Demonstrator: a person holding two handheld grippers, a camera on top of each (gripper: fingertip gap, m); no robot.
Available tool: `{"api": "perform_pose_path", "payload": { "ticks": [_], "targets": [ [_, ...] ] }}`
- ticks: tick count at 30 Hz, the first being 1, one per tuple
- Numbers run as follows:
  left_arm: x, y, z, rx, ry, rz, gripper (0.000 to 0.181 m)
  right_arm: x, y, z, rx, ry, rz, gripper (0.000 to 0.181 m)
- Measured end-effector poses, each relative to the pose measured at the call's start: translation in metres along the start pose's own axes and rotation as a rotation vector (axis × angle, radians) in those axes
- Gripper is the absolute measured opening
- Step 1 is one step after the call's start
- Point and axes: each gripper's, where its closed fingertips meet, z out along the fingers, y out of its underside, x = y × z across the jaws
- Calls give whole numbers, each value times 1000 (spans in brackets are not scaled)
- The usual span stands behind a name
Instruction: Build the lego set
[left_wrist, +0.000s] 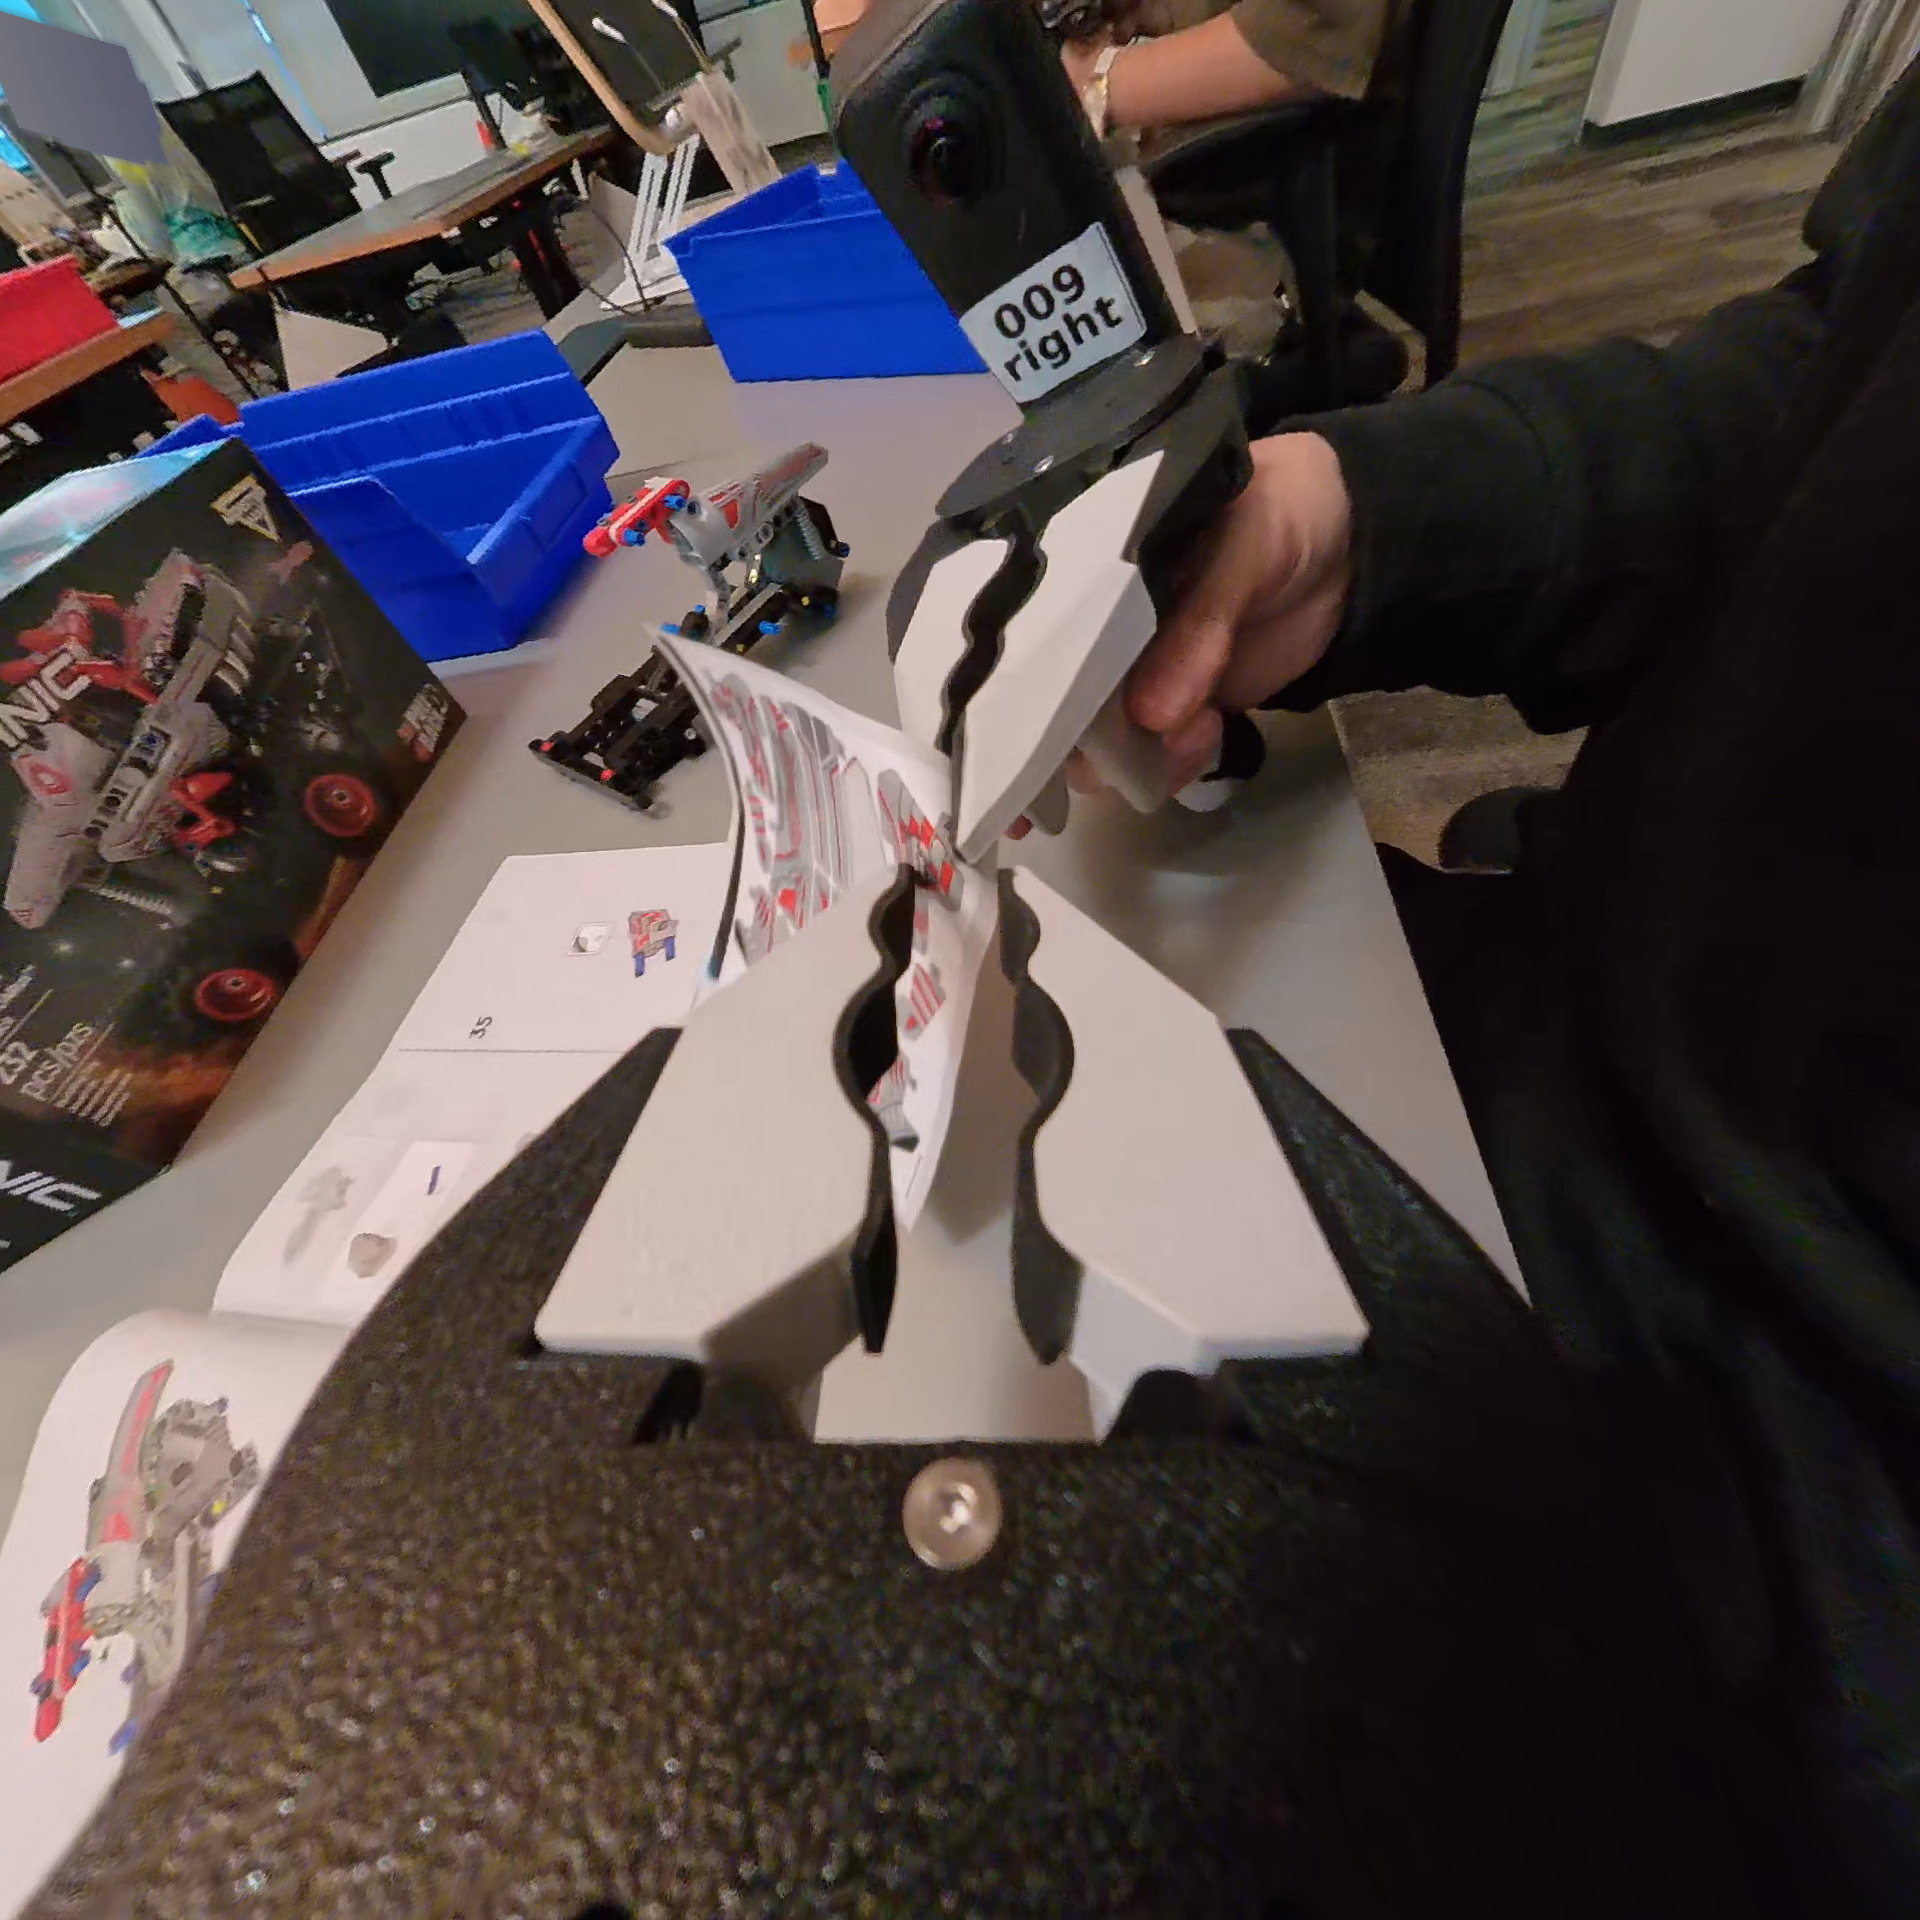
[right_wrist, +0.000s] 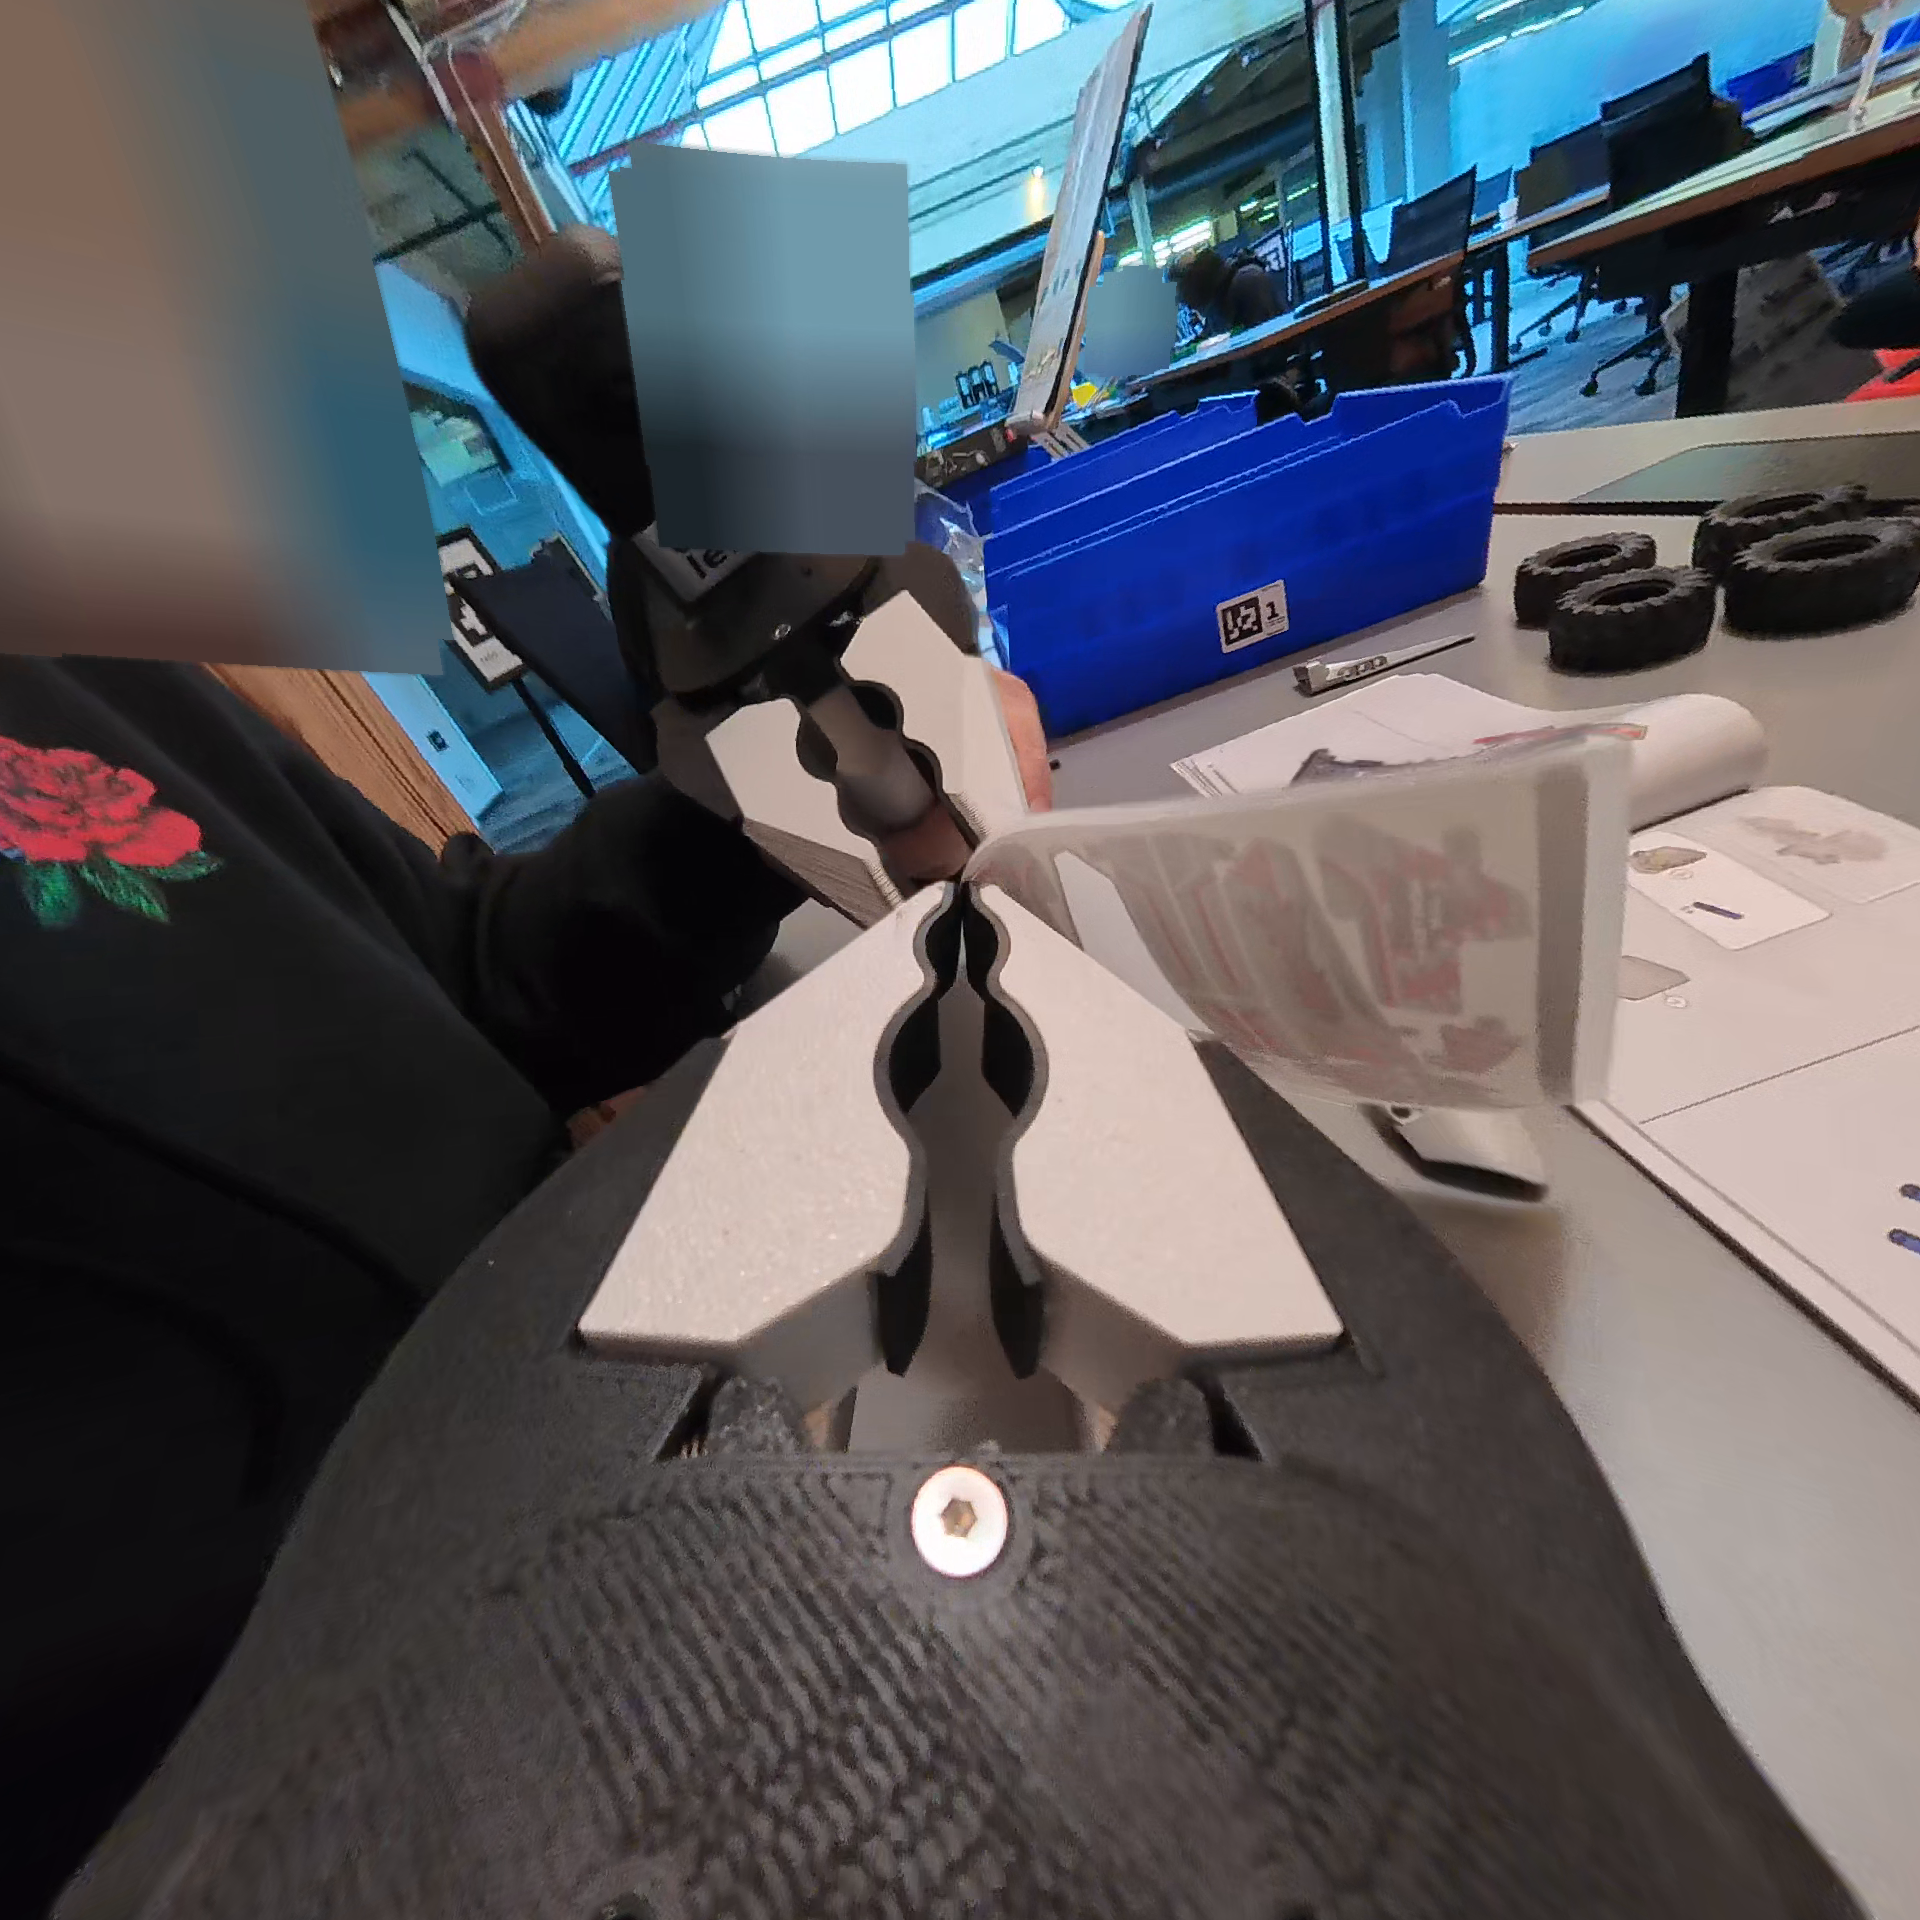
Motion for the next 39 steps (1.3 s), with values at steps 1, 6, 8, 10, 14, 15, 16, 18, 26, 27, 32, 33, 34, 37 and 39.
{"api": "perform_pose_path", "payload": {
  "ticks": [1, 6, 8, 10, 14, 15, 16, 18, 26, 27, 32, 33, 34, 37, 39],
  "targets": [
    [1, 0, 0, 3, 13, -7, 11, -1, 1, 0, -7, -1, -19, 0],
    [8, 3, -2, -2, 63, -12, 11, -5, 7, 0, -53, -11, -88, 0],
    [9, 4, -4, 4, 81, -24, 10, -4, 9, 0, -76, -2, -115, 0],
    [11, 4, -5, 19, 108, -49, 9, -6, 11, 1, -89, -10, -134, 0],
    [9, 8, -6, 13, 113, -66, 5, -5, 16, 1, -115, 0, -172, 0],
    [10, 9, -5, 9, 115, -64, 5, -5, 17, 2, -121, 2, -177, 0],
    [10, 10, -5, 2, 113, -62, 5, -5, 18, 2, -127, 6, -180, 0],
    [10, 11, -5, -6, 112, -56, 4, -5, 18, 2, -131, 7, -185, 0],
    [12, 14, -5, -17, 132, -61, 0, -3, 26, 1, -192, 29, -245, 0],
    [11, 14, -4, -18, 126, -62, 0, -3, 27, 1, -200, 26, -252, 0],
    [2, 14, -5, -31, 58, -37, 0, -1, 23, 1, -176, 40, -229, 0],
    [1, 13, -5, -29, 50, -38, 0, 1, 21, 0, -159, 51, -209, 0],
    [1, 12, -6, -25, 51, -43, 3, 2, 18, 0, -139, 57, -183, 0],
    [-2, 12, -5, -36, 25, -40, 11, 2, 11, 1, -82, 49, -116, 0],
    [-2, 9, -4, -19, 20, -37, 13, 1, 8, 2, -56, 42, -86, 0]
  ]
}}
